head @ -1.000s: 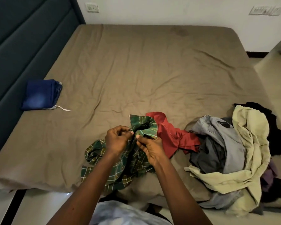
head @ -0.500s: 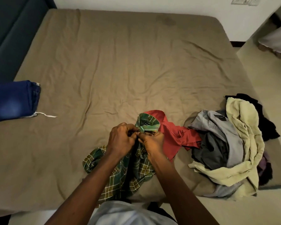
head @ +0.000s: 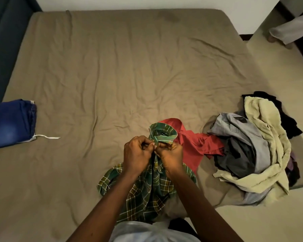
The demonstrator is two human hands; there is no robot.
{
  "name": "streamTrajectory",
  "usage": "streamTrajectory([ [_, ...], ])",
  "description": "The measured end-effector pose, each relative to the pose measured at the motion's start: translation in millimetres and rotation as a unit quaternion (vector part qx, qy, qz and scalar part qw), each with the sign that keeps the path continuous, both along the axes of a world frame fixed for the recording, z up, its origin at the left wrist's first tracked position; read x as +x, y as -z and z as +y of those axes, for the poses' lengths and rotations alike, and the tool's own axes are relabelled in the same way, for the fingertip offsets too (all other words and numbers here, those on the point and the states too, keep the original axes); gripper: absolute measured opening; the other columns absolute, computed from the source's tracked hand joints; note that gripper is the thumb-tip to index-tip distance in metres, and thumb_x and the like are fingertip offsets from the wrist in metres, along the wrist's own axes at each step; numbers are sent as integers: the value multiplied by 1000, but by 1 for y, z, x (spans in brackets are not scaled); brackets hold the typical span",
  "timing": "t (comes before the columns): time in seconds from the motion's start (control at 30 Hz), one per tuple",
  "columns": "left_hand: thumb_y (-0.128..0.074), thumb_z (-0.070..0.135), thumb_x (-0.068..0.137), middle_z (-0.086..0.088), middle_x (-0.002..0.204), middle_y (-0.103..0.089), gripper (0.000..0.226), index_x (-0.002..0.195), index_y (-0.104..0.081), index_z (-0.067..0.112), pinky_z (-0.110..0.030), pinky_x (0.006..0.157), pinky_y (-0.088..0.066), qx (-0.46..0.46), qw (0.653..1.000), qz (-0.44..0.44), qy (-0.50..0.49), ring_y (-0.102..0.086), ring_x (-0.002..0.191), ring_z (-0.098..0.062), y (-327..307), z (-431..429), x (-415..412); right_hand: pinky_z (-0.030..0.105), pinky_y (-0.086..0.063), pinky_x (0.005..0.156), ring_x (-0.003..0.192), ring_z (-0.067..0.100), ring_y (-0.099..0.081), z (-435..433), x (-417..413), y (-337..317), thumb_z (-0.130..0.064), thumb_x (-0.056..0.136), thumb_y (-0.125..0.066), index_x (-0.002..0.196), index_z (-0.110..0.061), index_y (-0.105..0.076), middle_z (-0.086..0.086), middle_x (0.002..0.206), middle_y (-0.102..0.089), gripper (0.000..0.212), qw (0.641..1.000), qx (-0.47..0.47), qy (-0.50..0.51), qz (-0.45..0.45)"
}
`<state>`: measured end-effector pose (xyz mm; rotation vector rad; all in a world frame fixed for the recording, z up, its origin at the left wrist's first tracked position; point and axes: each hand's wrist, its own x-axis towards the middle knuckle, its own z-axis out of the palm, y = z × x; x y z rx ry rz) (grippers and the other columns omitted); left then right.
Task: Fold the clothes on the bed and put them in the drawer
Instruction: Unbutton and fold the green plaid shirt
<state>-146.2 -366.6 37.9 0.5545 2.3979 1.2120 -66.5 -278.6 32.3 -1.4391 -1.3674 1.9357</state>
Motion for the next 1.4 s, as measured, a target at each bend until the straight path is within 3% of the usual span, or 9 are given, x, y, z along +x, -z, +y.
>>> streamTrajectory([
  [0.13, -82, 18, 80, 12, 73, -69, 12, 76, -72, 22, -32, 66, -56, -18, 999, -10, -38, -66, 70, -6, -2, 0, 5, 52, -60, 88, 92, 32, -75, -8, 0, 3, 18, 76, -71, 89, -8, -76, 12, 90, -78, 30, 1000, 4, 9, -5],
  [0.33, -80, 12, 85, 13, 77, -73, 9, 83, -79, 21, -12, 62, -48, 3, 997, -67, -48, -68, 71, 2, 4, -5, 7, 33, -60, 79, 82, 15, -74, -9, 7, -2, 17, 81, -70, 90, -7, -74, 7, 86, -78, 26, 1000, 20, -19, 11],
  [0.4, -76, 9, 89, 8, 81, -77, 9, 89, -82, 16, -15, 66, -54, 48, 989, -134, -28, -71, 76, -2, 4, -7, 3, 27, -60, 77, 82, 14, -74, -4, 11, -4, 13, 81, -74, 95, -2, -73, 9, 88, -77, 20, 998, 36, -40, 19],
  [0.53, -58, -6, 97, -10, 89, -77, 23, 100, -79, 2, -27, 71, -61, 127, 946, -299, 8, -72, 80, -17, -4, -11, -5, 31, -62, 77, 79, 17, -73, 8, 11, -10, 9, 80, -79, 94, -1, -72, 12, 88, -76, 19, 997, 58, -59, -7],
  [0.67, -51, -5, 101, -11, 92, -76, 25, 104, -75, 2, -28, 77, -63, 166, 905, -392, 11, -71, 80, -14, -6, -20, -10, 24, -60, 66, 70, 16, -73, 14, 14, -17, 20, 81, -68, 90, -3, -71, 5, 76, -76, 25, 991, -112, -54, 51],
  [0.9, -62, -5, 97, -13, 81, -73, 9, 101, -69, -2, -24, 63, -61, 149, 911, -386, 2, -72, 68, -14, 3, -32, 0, 24, -61, 65, 76, 21, -70, 13, 23, -20, 23, 79, -68, 90, -2, -70, 12, 86, -72, 27, 985, -124, -121, 13],
  [1.07, -66, -4, 95, -12, 78, -72, 5, 97, -69, 1, -22, 60, -60, 148, 908, -391, -22, -71, 65, -13, 1, -26, 8, 21, -59, 57, 67, 15, -71, 10, 24, -16, 19, 80, -70, 80, -8, -71, 4, 74, -74, 28, 993, -73, -94, -20],
  [1.2, -74, -3, 89, -12, 80, -73, 9, 94, -69, 3, -23, 60, -60, 150, 908, -388, -50, -74, 69, -17, 4, -23, 15, 35, -62, 66, 76, 21, -75, 1, 24, -12, 9, 77, -77, 86, -9, -74, 5, 81, -76, 21, 993, 22, -90, -72],
  [1.4, -76, -1, 87, -15, 85, -72, 12, 95, -69, 4, -26, 63, -61, 156, 912, -376, -48, -73, 72, -18, 6, -24, 17, 21, -60, 56, 62, 14, -71, 5, 25, -21, 23, 84, -62, 79, -5, -68, 6, 73, -72, 29, 993, -83, -84, -32],
])
